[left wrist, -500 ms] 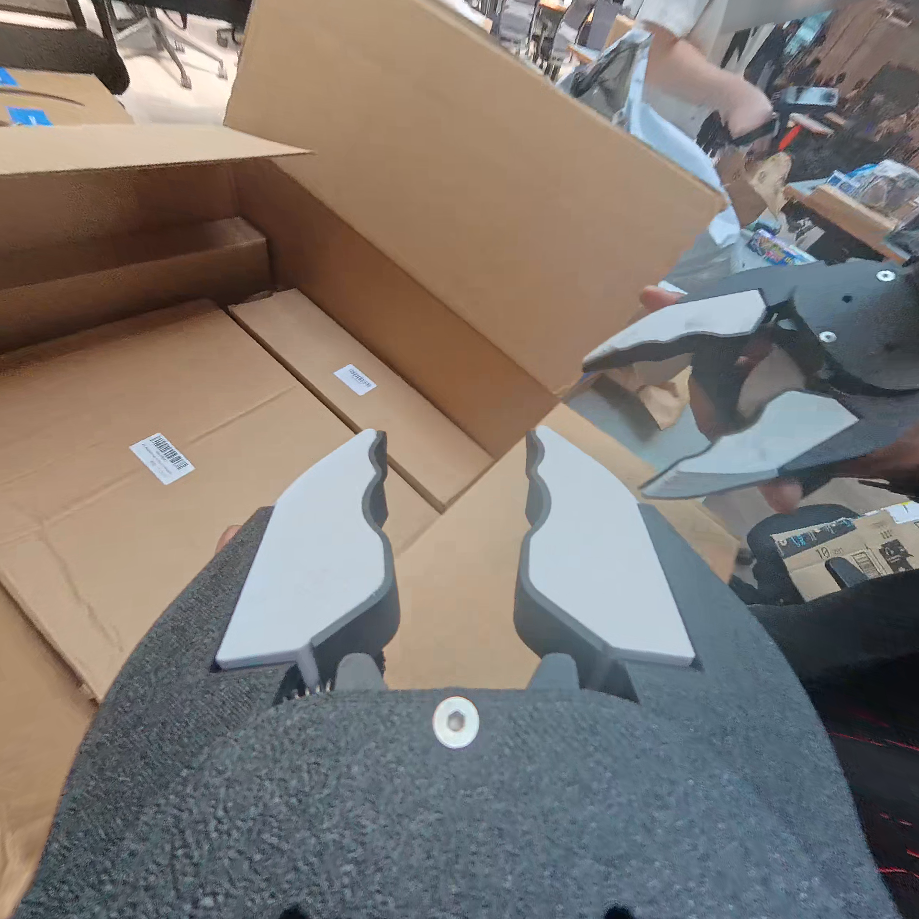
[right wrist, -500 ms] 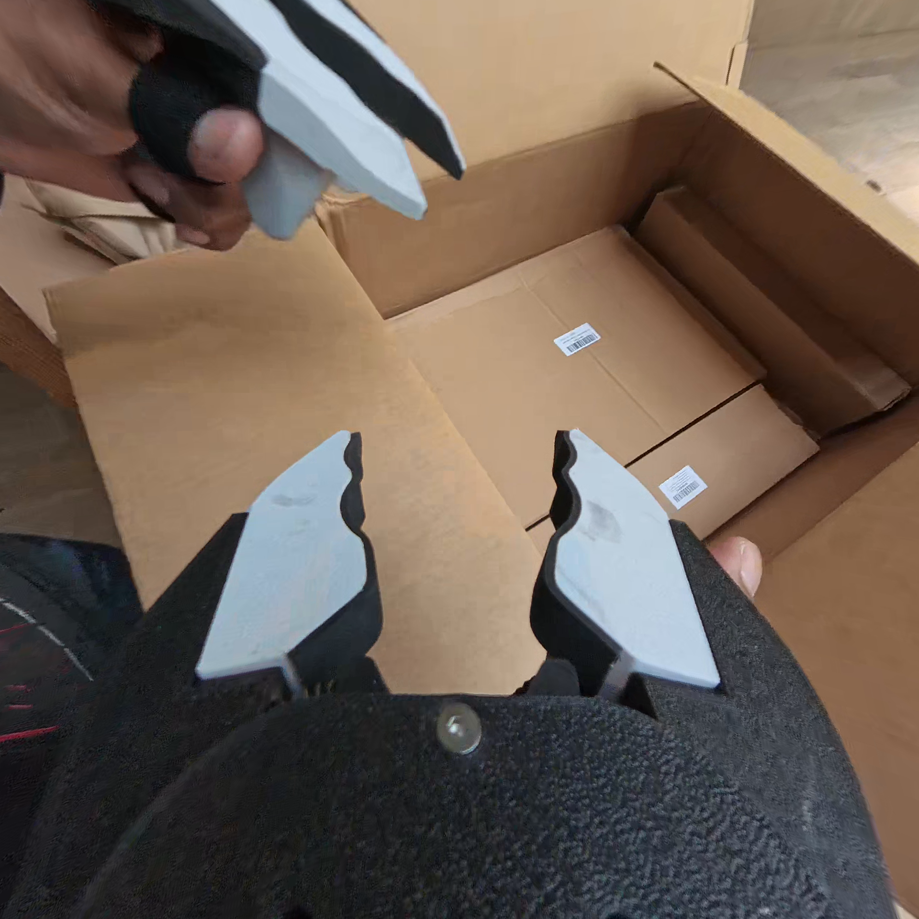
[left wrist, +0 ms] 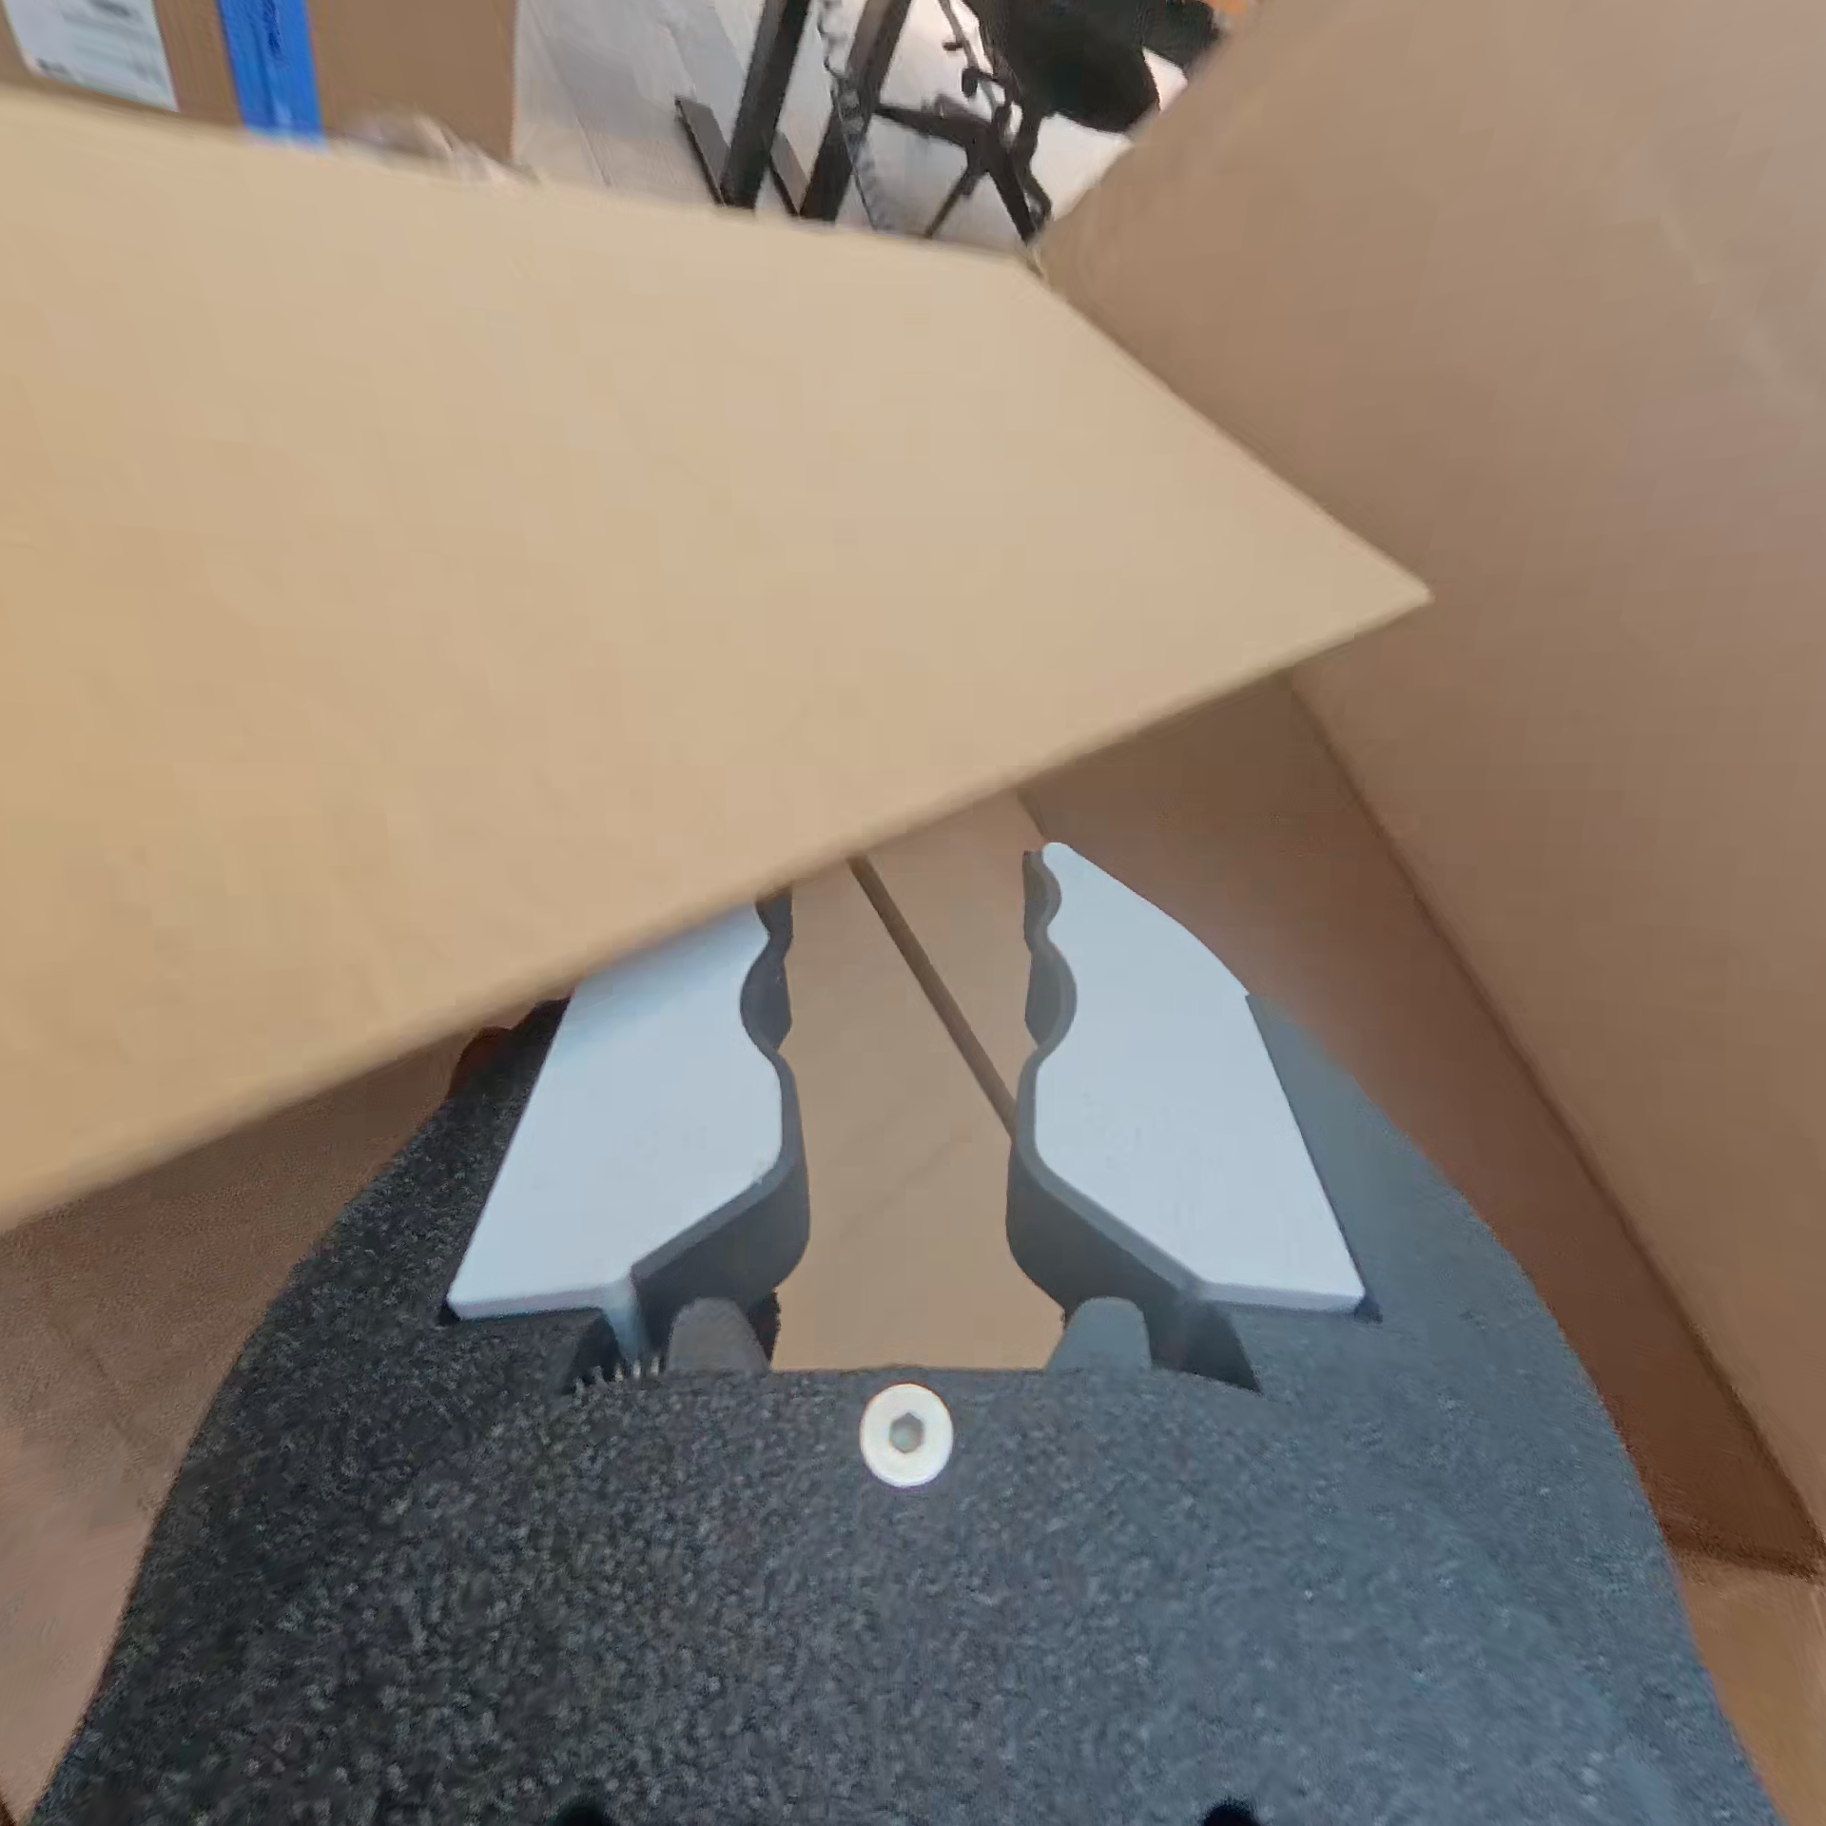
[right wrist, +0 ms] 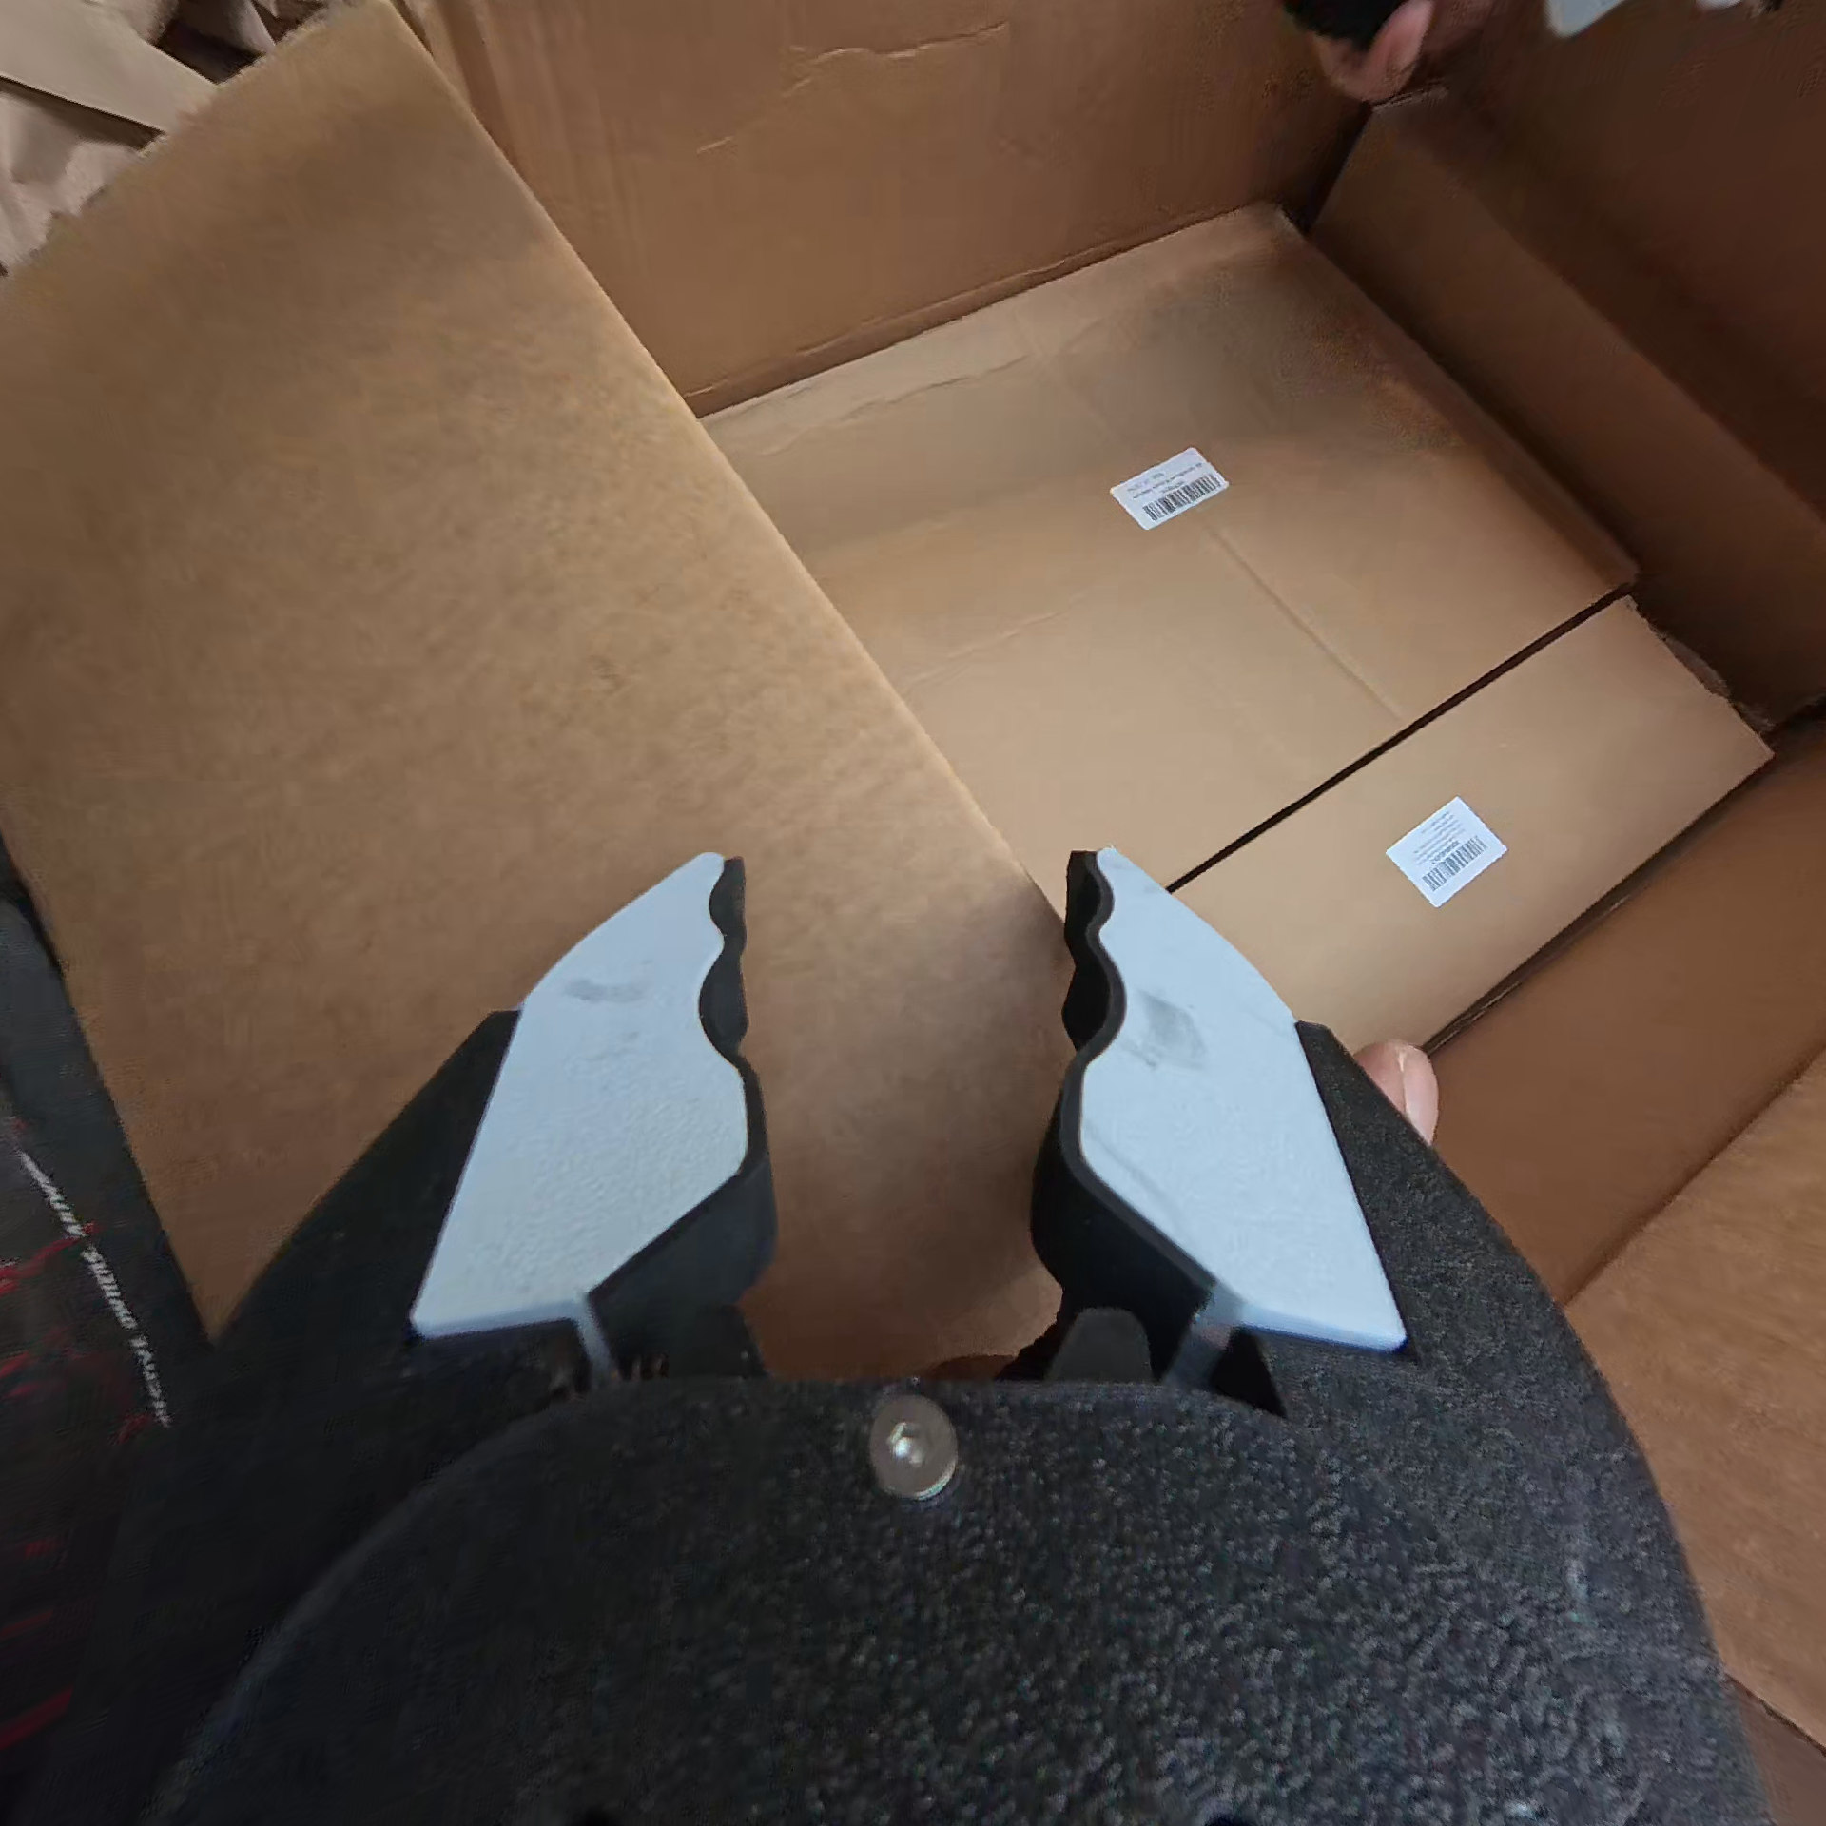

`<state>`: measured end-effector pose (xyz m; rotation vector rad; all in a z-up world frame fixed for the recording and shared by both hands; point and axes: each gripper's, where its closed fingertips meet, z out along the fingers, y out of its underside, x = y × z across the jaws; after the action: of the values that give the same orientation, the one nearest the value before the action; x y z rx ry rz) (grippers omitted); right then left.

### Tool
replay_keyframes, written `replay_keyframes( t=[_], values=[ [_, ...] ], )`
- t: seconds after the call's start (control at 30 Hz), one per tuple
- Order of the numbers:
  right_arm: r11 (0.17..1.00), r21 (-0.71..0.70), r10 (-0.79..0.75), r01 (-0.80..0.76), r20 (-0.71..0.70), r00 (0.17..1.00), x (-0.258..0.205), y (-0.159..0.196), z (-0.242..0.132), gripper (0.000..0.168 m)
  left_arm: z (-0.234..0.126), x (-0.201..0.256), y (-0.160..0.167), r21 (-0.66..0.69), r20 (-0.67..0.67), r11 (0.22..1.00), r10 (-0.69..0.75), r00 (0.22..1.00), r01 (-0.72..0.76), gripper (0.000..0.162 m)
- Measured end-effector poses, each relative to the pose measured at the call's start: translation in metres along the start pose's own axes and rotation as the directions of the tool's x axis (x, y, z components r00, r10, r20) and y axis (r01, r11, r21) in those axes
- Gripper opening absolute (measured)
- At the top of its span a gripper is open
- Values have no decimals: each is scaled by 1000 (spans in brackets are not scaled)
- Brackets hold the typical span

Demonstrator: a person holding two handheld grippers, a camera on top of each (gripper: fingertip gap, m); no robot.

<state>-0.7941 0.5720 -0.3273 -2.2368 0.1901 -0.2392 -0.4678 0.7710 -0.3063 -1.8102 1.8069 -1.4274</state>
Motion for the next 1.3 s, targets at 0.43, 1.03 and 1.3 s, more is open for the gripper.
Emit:
replay_keyframes(
  t=[0.43,1.03,1.3],
  values=[
    [990,-28,140,-141,-48,989,9,-2,5,65,73,-62,-127,-224,12,852,488,873,-473,60],
    [967,-92,242,-237,43,969,13,0,6,60,162,11,74,-543,-628,343,440,642,-767,84],
    [959,-75,277,-272,56,959,17,2,4,60,209,19,95,-623,-529,420,395,751,-660,90]
  ],
)
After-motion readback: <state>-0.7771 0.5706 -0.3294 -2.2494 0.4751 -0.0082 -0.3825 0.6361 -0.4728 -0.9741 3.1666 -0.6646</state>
